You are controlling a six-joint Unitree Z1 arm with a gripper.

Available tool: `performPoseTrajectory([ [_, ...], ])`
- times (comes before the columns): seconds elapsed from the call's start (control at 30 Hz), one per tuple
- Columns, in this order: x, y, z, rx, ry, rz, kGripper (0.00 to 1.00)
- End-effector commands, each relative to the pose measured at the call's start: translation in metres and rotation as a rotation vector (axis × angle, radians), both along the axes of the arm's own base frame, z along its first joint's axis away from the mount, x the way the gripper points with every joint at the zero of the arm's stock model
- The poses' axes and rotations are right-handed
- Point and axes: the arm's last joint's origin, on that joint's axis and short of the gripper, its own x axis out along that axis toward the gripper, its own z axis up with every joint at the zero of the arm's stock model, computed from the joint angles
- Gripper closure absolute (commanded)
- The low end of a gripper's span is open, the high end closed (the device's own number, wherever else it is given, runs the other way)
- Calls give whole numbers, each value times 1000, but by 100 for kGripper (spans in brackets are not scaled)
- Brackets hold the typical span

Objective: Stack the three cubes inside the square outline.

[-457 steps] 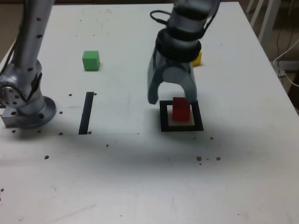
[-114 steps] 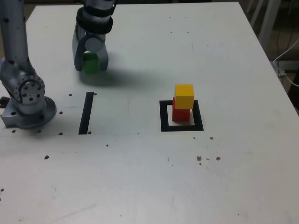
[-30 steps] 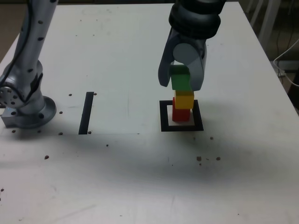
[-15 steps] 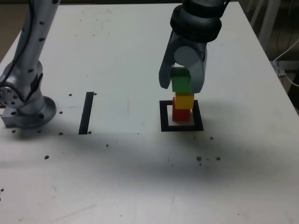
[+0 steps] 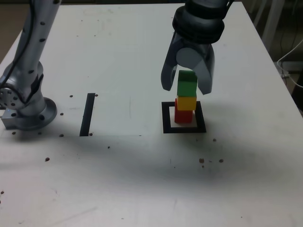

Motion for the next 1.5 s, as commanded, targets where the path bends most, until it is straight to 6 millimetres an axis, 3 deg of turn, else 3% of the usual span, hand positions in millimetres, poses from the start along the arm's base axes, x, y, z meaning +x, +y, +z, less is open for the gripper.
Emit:
performPoseTrajectory([
  [0.0,-3,0,1,1,29,-3,14],
  [0.27,-19,2,20,12,-9,-7,5],
  [0.53,-53,8,38,23,-17,2,0],
  [1.0,-121,27,37,36,51,83,0],
  [1.47,-183,38,23,42,79,119,0],
])
